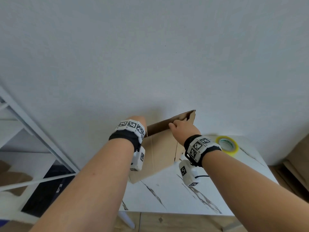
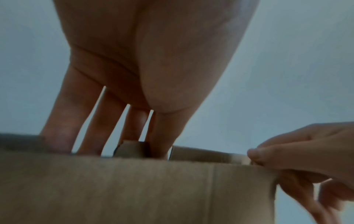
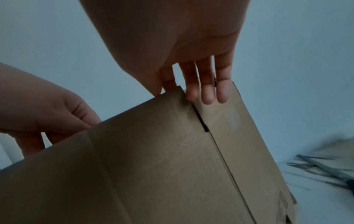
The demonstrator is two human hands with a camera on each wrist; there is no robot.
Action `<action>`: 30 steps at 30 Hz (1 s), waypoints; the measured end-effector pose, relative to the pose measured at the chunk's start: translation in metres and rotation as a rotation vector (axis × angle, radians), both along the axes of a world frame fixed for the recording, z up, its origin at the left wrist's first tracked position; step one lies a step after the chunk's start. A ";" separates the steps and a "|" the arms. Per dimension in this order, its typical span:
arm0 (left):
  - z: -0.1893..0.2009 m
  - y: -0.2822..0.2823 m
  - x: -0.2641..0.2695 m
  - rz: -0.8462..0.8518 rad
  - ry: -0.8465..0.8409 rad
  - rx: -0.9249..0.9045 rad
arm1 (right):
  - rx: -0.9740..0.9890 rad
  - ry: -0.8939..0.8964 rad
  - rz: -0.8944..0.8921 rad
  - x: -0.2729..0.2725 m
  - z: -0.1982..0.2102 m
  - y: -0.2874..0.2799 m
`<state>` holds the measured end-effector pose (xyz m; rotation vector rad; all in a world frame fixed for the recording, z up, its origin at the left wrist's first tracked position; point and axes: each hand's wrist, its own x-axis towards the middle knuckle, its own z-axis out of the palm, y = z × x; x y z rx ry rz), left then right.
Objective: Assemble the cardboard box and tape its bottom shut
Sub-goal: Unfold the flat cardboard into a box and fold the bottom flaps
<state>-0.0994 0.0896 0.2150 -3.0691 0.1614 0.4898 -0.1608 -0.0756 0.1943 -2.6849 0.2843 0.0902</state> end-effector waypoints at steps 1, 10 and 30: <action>-0.002 0.003 0.000 0.007 -0.003 -0.020 | 0.006 0.041 -0.013 -0.004 0.001 -0.002; 0.012 -0.005 -0.022 -0.119 0.104 0.074 | 0.320 0.052 -0.232 -0.027 0.005 -0.015; 0.028 -0.021 -0.076 -0.203 0.512 0.035 | 0.269 0.019 -0.342 -0.048 0.004 -0.052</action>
